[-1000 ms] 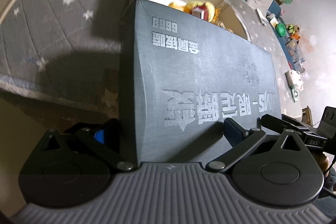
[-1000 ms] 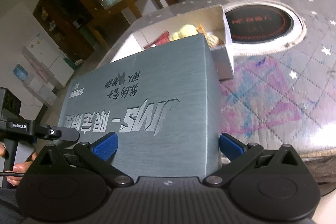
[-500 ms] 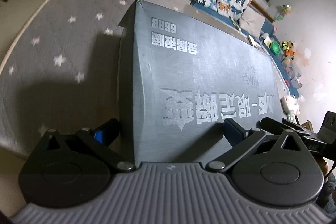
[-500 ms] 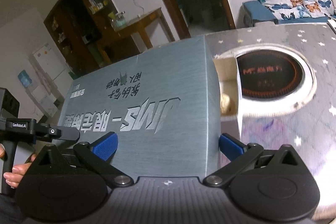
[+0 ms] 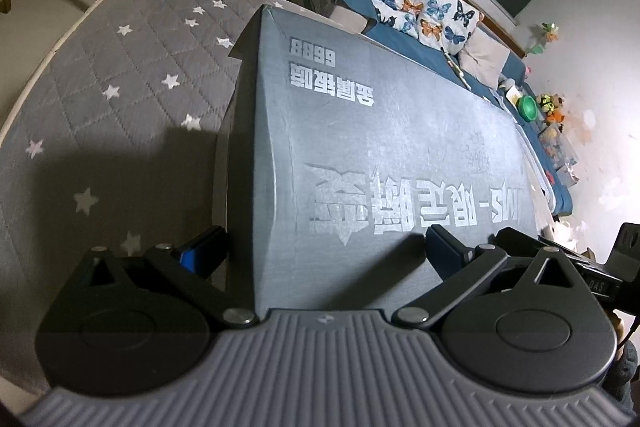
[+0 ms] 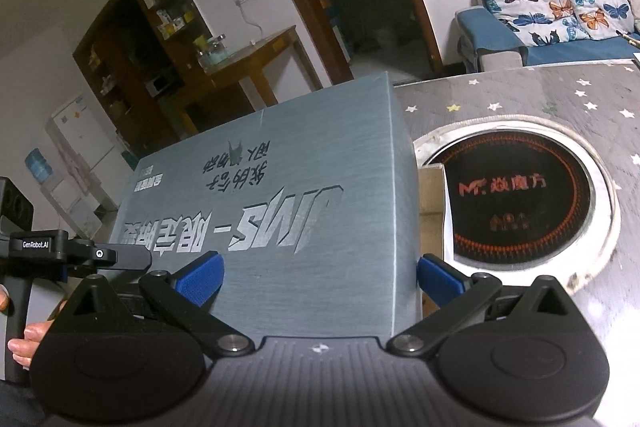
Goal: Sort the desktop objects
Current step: 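Lower the grey lid onto the white box with both grippers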
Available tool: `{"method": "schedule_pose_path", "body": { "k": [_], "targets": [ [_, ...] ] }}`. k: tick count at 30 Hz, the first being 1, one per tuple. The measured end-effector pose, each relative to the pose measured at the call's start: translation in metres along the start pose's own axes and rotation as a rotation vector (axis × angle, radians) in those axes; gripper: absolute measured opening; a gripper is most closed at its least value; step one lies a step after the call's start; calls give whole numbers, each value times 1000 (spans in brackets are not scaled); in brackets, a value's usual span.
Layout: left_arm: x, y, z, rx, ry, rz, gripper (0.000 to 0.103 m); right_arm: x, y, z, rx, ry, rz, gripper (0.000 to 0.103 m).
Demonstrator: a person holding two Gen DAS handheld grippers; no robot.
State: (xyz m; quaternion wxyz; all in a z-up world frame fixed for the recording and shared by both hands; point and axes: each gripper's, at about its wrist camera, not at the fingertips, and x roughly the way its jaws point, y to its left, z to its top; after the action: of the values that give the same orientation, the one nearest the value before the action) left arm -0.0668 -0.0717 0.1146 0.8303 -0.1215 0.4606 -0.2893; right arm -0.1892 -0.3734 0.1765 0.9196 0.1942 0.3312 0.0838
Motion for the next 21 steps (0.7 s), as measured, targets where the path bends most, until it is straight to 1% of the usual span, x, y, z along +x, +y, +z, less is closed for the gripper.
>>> {"method": "schedule_pose_path", "body": {
  "k": [9,16,21],
  "targets": [
    [25,6,25,-21,35,8,103,26,-16,16,33,29,-9,103],
    [40,14,32,-45,64,9,103,36,-33,18,82,67,-3,103],
    [44,19,35,-52,73,5,103,37,-37,17,88,72,2,103]
  ]
}}
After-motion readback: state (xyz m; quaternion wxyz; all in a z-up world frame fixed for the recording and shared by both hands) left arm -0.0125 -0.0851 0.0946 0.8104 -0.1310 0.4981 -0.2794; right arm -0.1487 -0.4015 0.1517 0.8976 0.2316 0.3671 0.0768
